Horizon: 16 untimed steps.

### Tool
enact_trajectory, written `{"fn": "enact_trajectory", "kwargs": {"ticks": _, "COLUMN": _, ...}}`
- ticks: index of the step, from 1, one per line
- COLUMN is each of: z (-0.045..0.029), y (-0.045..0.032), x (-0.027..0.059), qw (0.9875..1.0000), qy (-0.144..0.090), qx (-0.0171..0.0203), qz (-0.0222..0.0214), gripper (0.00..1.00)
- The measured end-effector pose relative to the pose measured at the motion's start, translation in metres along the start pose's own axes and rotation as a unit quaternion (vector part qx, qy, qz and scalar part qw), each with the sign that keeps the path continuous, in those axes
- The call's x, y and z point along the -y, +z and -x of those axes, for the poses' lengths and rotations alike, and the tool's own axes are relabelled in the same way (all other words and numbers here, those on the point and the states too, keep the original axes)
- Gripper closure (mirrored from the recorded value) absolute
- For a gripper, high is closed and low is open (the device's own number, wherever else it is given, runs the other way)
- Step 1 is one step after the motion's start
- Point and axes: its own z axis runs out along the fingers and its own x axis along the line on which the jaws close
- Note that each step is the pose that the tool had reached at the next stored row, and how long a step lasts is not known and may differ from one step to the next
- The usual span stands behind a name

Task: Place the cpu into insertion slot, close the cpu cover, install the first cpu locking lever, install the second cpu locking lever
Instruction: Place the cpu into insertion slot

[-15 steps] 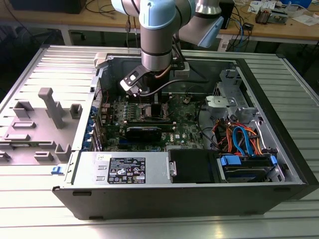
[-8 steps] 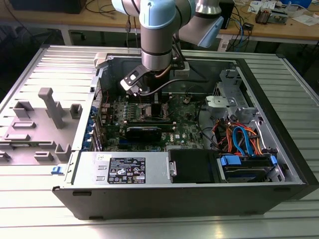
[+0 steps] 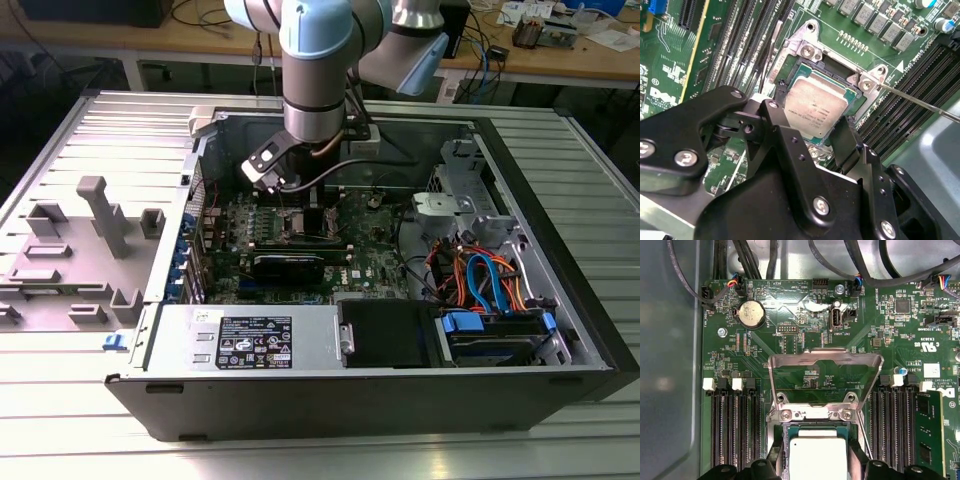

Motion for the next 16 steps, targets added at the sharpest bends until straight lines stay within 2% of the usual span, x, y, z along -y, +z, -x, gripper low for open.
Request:
{"fn": "enact_trajectory", "kwargs": {"ticks": 2, "z": 0.0, "y": 0.0, "x": 0.0, "qw": 1.0, "qy": 0.0, "qx": 0.0, "qz": -0.0001, "gripper": 0.36}}
{"fn": "enact_trajectory", "kwargs": {"ticks": 12, "z": -0.0023, "y": -0.0009, "x": 0.0004, "qw": 1.0, "qy": 0.007, "qx": 0.0018, "qz": -0.0009, "gripper": 0.36}}
{"fn": "enact_trajectory", "kwargs": {"ticks": 13, "z": -0.0028, "y": -0.0008, "x": 0.0004, "qw": 1.0, "qy": 0.007, "qx": 0.0035, "qz": -0.0009, "gripper": 0.36}}
{"fn": "enact_trajectory", "kwargs": {"ticks": 14, "z": -0.0034, "y": -0.0006, "x": 0.0003, "qw": 0.9999, "qy": 0.008, "qx": 0.0066, "qz": -0.0007, "gripper": 0.36}}
{"fn": "enact_trajectory", "kwargs": {"ticks": 16, "z": -0.0035, "y": -0.0004, "x": 0.0001, "qw": 0.9999, "qy": 0.008, "qx": 0.0077, "qz": -0.0004, "gripper": 0.36}}
